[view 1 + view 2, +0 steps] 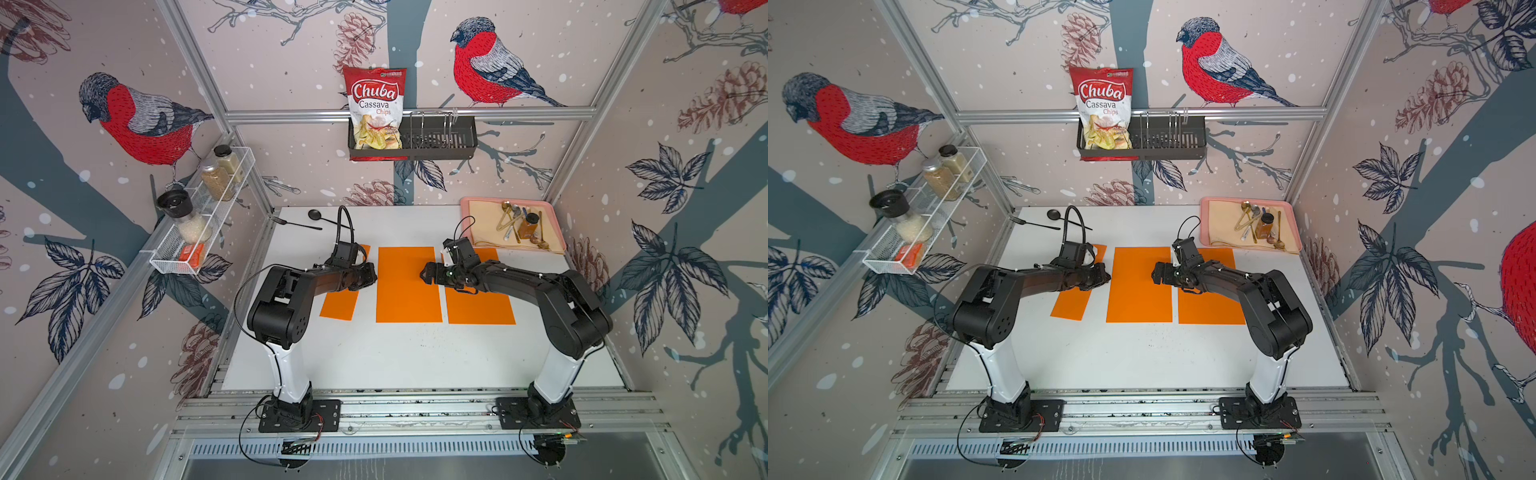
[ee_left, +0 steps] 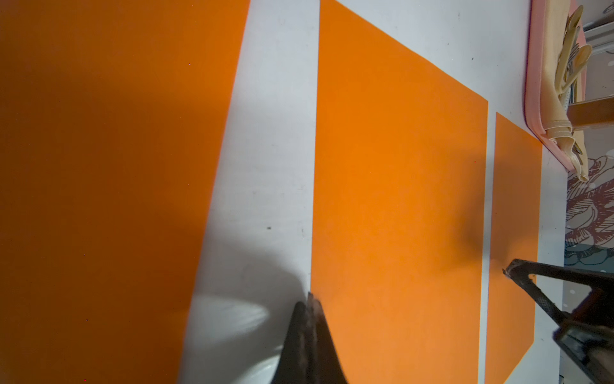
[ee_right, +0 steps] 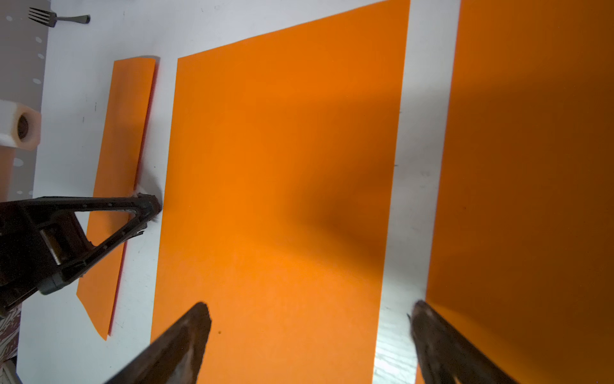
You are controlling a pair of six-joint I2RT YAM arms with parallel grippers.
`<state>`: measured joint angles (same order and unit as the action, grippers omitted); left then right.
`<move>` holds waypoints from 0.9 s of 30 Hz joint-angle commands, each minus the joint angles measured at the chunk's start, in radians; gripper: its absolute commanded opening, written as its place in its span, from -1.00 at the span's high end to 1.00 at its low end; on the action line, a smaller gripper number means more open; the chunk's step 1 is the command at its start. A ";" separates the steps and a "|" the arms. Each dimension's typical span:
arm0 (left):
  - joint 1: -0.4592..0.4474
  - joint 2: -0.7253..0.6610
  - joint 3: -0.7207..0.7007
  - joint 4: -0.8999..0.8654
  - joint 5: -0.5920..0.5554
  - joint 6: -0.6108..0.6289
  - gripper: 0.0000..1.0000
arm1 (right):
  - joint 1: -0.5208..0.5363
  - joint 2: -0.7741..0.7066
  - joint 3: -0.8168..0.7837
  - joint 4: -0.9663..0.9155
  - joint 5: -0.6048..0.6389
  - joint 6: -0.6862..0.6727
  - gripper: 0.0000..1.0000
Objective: Fold the rectangular paper in half along the long edge
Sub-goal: Pick up the paper from the center of the board.
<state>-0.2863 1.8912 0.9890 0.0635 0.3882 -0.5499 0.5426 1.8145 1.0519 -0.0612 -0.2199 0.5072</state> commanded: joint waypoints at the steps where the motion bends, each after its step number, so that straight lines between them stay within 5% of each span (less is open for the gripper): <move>1: -0.008 0.001 0.003 -0.076 -0.029 0.019 1.00 | 0.000 0.015 0.008 0.020 -0.023 0.010 -0.91; 27: -0.054 -0.013 -0.005 -0.159 -0.091 0.003 1.00 | 0.002 0.060 -0.016 0.072 -0.106 0.039 -0.90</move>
<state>-0.3359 1.8736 1.0061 -0.0265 0.3138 -0.5510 0.5426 1.8671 1.0409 0.0273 -0.2993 0.5259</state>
